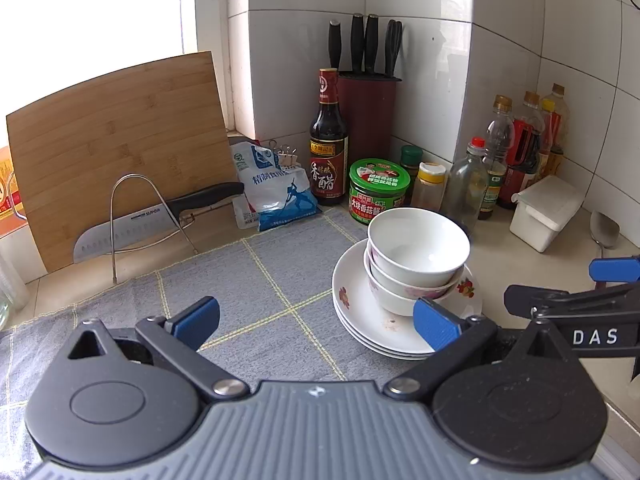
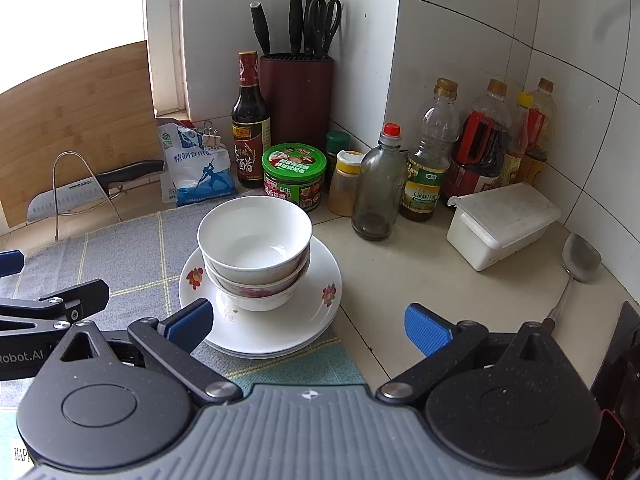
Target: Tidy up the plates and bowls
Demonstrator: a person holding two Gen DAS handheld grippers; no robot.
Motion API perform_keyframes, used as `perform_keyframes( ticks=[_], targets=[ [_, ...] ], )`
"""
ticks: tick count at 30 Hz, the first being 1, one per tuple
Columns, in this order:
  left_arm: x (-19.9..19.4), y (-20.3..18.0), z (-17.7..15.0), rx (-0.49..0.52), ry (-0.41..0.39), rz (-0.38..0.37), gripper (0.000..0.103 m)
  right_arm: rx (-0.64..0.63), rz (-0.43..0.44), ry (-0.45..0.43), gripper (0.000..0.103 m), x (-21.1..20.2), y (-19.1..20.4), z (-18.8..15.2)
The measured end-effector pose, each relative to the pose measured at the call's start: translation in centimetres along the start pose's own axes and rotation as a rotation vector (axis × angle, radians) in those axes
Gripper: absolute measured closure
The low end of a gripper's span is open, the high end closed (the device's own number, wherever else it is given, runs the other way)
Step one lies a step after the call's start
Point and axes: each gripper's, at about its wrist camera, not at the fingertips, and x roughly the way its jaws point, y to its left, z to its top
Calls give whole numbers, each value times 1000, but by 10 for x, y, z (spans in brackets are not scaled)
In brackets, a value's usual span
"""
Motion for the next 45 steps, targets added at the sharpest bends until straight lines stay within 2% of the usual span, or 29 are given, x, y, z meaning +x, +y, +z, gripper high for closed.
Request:
perform_keyframes(
  ticks=[45],
  targets=[
    [-1, -4, 0, 2, 0, 5, 1, -1, -17, -2, 0, -2, -3, 0]
  ],
)
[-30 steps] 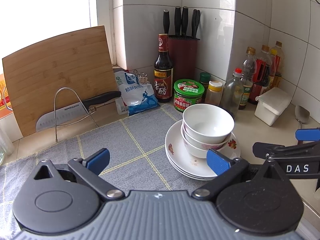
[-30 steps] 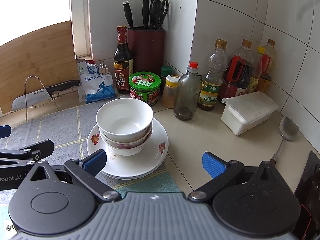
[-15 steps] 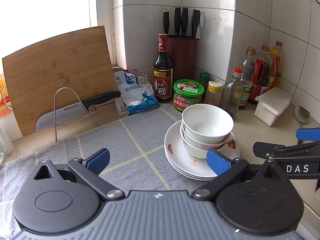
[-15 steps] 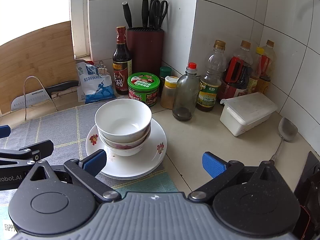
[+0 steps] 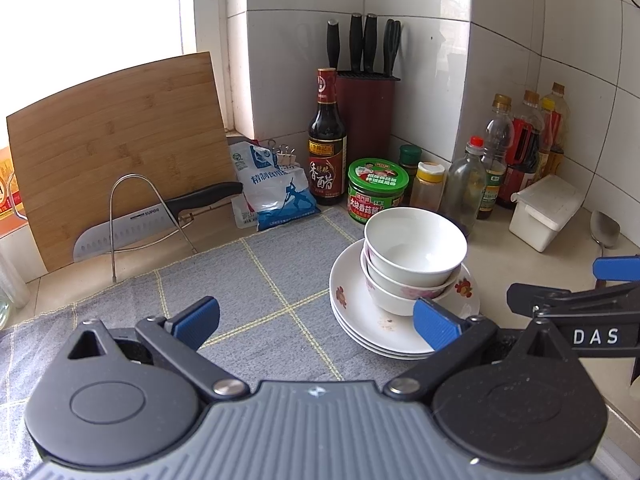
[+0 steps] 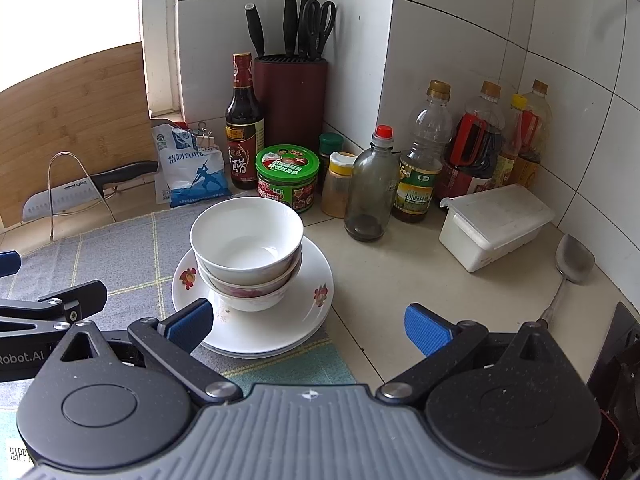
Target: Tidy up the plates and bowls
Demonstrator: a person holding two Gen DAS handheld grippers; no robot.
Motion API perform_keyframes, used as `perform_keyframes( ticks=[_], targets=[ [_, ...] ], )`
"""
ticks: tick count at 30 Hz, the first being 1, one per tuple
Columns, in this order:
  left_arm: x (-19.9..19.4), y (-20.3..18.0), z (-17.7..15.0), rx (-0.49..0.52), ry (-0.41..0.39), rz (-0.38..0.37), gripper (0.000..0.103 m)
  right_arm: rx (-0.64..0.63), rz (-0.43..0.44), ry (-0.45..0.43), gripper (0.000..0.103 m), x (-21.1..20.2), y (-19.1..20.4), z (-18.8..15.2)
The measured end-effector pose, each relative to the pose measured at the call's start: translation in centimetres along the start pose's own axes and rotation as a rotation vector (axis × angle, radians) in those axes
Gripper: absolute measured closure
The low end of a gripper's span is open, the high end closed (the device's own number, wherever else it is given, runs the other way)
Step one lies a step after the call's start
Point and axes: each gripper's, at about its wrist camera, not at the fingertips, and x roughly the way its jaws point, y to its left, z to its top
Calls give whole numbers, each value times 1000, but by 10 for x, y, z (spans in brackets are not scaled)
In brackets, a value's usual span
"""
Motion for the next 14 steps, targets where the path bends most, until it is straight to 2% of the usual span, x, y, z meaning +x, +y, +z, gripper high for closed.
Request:
perform_keyframes(
  ticks=[14],
  targets=[
    [-4, 0, 0, 1, -5, -3, 1, 5, -9, -8, 0, -6, 0, -2]
  ],
)
